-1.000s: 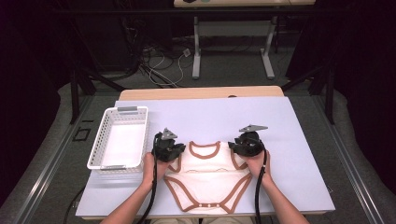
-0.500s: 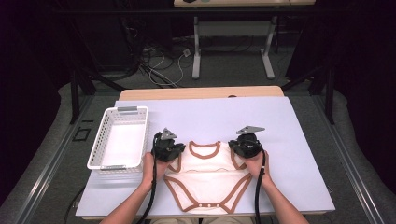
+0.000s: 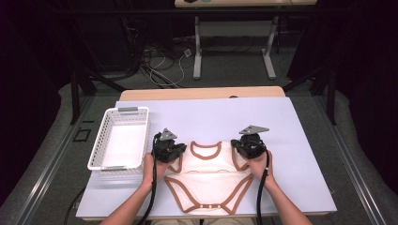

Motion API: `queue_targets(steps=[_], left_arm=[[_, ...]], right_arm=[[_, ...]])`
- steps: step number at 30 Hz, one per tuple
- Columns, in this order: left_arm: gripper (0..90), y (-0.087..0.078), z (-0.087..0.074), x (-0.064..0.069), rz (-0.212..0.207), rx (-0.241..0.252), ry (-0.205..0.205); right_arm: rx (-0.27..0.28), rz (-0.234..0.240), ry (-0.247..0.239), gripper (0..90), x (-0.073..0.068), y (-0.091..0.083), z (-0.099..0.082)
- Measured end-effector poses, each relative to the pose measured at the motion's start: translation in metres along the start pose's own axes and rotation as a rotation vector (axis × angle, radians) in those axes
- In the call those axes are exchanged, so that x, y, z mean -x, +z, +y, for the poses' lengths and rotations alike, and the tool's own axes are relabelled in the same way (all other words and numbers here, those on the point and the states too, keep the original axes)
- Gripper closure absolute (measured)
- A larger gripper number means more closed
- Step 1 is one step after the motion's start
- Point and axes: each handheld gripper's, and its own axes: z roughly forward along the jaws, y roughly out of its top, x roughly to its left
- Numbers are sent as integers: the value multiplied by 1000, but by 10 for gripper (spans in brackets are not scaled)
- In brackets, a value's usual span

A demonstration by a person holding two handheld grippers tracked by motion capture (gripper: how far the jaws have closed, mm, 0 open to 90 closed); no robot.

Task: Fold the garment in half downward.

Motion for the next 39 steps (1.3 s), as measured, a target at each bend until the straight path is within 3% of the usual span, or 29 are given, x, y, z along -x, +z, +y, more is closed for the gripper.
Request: queue_targets(steps=[18,28,39], left_arm=[[829,-19,2,6,-25,48,8],[829,-29,0,16,-56,52,20],[829,-33,-6,23,-81,20,40]], right_arm=[[85,21,-17,896,-13,-39,6],[93,35,-18,896,-19,-54,1],[79,44,-40,897,-24,-64,-6]])
